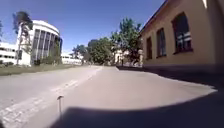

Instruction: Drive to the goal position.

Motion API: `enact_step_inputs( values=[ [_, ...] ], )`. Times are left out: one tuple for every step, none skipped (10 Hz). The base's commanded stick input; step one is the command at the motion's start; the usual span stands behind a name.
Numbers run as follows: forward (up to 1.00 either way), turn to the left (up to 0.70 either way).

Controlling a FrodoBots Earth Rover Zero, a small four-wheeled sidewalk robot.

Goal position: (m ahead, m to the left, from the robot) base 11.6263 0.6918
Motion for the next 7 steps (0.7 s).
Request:
enact_step_inputs(
  values=[
    [0.60, 0.00],
    [0.60, 0.00],
    [0.60, 0.00],
    [0.60, 0.00],
    [0.60, 0.00],
    [0.60, 0.00],
    [0.60, 0.00]
  ],
)
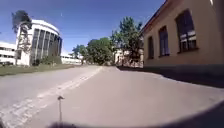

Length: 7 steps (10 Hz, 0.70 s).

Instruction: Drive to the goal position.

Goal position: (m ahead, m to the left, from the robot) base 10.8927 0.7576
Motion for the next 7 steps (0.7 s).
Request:
enact_step_inputs(
  values=[
    [0.60, 0.00],
    [0.60, 0.00],
    [0.60, 0.00],
    [0.60, 0.00],
    [0.60, 0.00],
    [0.60, 0.00],
    [0.60, 0.00]
  ],
)
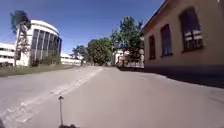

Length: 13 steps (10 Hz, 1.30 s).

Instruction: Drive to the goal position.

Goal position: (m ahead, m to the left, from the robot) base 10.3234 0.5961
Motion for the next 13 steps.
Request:
enact_step_inputs(
  values=[
    [0.60, 0.00],
    [0.60, 0.00],
    [0.60, 0.00],
    [0.60, 0.00],
    [0.60, 0.00],
    [0.60, 0.00],
    [0.60, 0.00],
    [0.60, 0.00],
    [0.60, 0.00],
    [0.60, 0.00],
    [0.60, 0.00],
    [0.60, 0.00],
    [0.60, 0.00]
  ],
)
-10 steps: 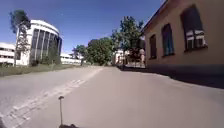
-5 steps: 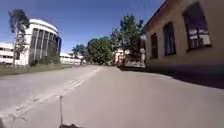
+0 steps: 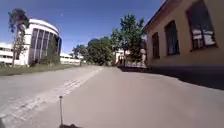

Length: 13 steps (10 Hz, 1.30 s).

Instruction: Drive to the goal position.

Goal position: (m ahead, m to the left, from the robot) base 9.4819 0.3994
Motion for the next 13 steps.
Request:
enact_step_inputs(
  values=[
    [0.60, 0.00],
    [0.60, 0.00],
    [0.60, 0.00],
    [0.58, 0.00],
    [0.59, 0.00],
    [0.60, 0.00],
    [0.60, 0.00],
    [0.60, 0.00],
    [0.60, 0.00],
    [0.60, 0.00],
    [0.60, 0.00],
    [0.60, 0.00],
    [0.60, 0.00]
  ],
)
